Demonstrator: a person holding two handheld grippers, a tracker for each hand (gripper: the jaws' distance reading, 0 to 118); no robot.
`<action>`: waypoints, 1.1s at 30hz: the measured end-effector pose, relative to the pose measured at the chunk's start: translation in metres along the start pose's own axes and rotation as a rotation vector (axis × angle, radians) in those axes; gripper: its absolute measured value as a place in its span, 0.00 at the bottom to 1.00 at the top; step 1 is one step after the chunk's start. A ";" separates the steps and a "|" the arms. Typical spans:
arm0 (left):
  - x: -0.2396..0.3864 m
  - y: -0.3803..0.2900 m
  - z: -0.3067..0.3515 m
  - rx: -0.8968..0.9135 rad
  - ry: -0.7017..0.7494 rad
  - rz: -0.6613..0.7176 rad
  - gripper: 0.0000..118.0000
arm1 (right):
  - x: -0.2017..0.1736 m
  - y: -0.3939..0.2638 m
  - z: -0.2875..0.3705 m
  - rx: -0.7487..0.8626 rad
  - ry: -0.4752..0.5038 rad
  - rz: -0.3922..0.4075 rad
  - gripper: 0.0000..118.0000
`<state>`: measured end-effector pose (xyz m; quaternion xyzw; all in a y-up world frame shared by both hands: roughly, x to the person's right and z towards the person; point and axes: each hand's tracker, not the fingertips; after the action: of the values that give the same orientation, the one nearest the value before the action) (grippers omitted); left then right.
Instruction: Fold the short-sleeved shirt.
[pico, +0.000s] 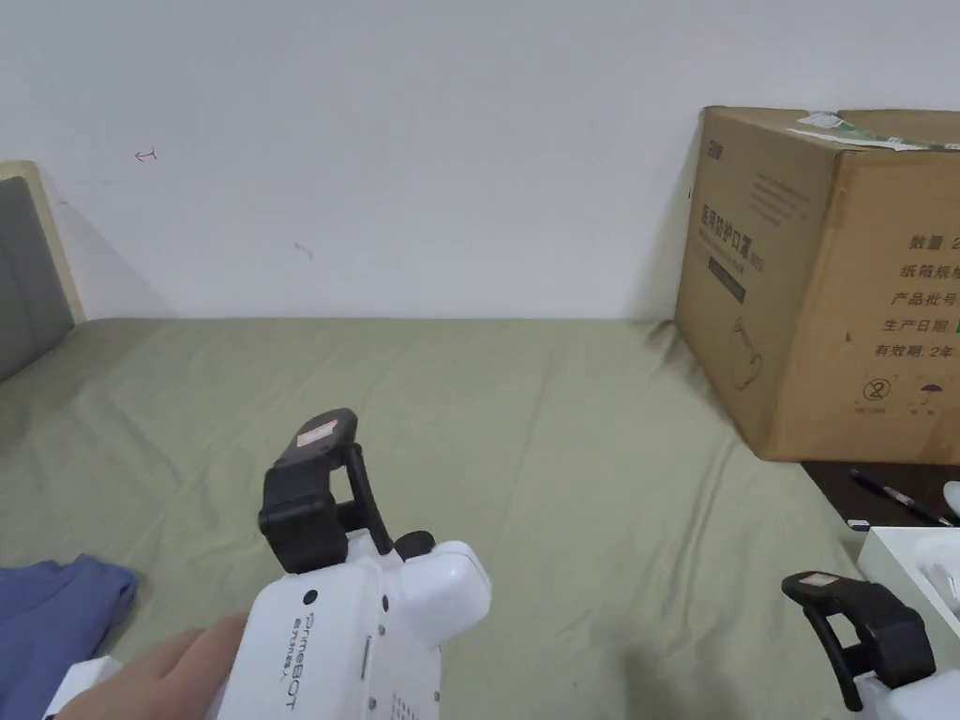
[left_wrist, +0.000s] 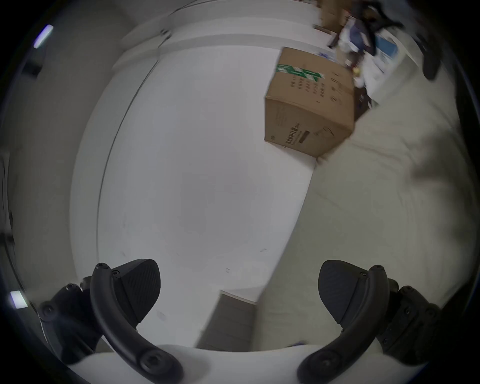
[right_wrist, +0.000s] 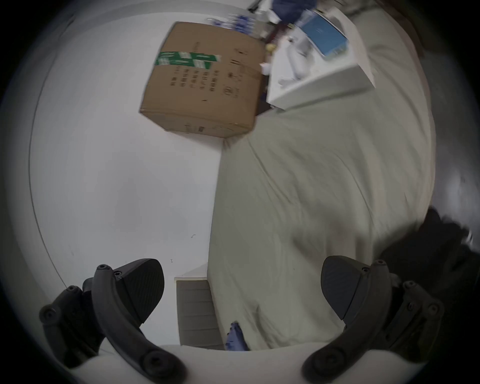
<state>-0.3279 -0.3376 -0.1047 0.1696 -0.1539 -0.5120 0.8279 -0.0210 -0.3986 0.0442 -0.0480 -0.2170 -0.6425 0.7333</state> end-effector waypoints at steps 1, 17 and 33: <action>-0.005 -0.001 -0.002 -0.019 0.004 0.076 1.00 | -0.008 0.003 0.002 0.014 0.029 0.034 1.00; -0.043 -0.039 0.000 -0.139 0.025 1.040 1.00 | -0.078 -0.087 0.031 0.480 0.007 1.374 1.00; -0.036 -0.029 -0.003 -0.130 -0.050 1.020 1.00 | -0.081 -0.074 0.033 0.514 -0.001 1.331 1.00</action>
<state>-0.3650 -0.3168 -0.1225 0.0090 -0.2048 -0.0552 0.9772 -0.1069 -0.3249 0.0274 0.0039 -0.2865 0.0129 0.9580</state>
